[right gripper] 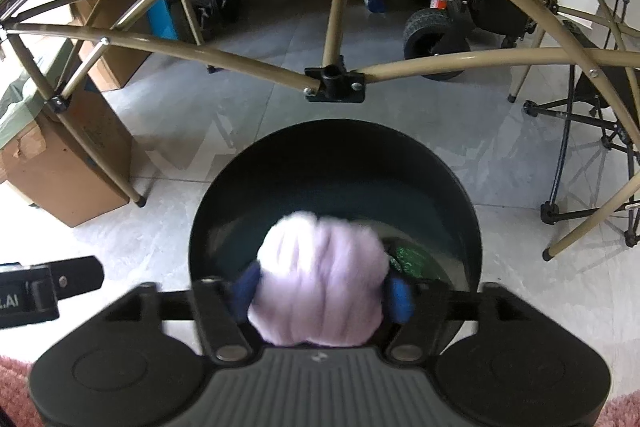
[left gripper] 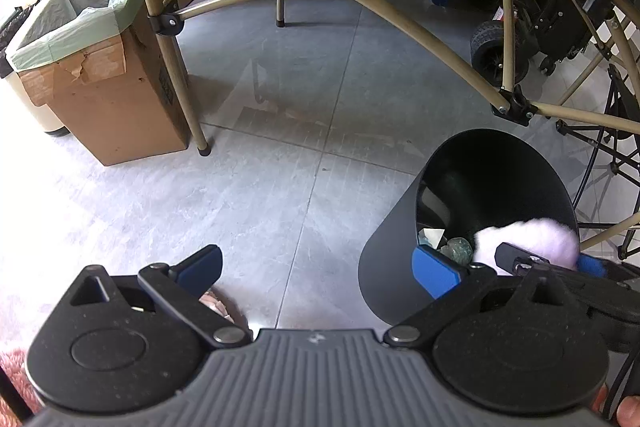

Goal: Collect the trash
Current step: 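Open the right gripper to drop the lilac towel into the bin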

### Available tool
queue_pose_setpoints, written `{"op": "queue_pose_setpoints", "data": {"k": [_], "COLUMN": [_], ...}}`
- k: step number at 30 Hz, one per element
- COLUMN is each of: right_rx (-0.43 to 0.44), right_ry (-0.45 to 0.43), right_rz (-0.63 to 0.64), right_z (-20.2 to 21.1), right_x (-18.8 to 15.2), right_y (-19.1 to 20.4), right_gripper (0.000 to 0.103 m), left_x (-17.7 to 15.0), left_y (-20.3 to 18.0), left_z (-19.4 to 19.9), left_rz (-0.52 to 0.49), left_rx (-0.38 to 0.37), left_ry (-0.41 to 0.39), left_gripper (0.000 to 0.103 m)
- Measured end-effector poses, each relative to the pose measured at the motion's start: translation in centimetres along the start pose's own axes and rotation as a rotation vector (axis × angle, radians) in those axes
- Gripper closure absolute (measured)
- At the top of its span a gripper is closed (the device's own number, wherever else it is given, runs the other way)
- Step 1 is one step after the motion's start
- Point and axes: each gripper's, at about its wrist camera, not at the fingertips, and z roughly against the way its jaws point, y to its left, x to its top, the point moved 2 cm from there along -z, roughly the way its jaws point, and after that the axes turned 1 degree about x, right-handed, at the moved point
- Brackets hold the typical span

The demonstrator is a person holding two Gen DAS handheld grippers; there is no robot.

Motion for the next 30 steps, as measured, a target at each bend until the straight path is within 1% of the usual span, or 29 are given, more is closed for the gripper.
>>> {"op": "queue_pose_setpoints", "data": {"k": [1, 2, 6, 30], "right_rx": [-0.012, -0.019, -0.037, -0.013], "right_ry": [0.000, -0.003, -0.007, -0.004], "right_rz": [-0.001, -0.003, 0.011, 0.004], "right_z": [-0.02, 0.00, -0.06, 0.19], "right_x": [0.03, 0.06, -0.01, 0.05], "right_y": [-0.03, -0.09, -0.05, -0.22], "right_gripper": [0.014, 0.011, 0.009, 0.008], "left_x": [0.02, 0.02, 0.03, -0.07], "left_y": [0.01, 0.01, 0.00, -0.04], "left_z": [0.00, 0.00, 0.01, 0.09], "left_rz": [0.000, 0.000, 0.001, -0.001], "left_rx": [-0.001, -0.001, -0.001, -0.003], "left_ry": [0.001, 0.001, 0.000, -0.007], "left_gripper": [0.000, 0.000, 0.000, 0.000]}}
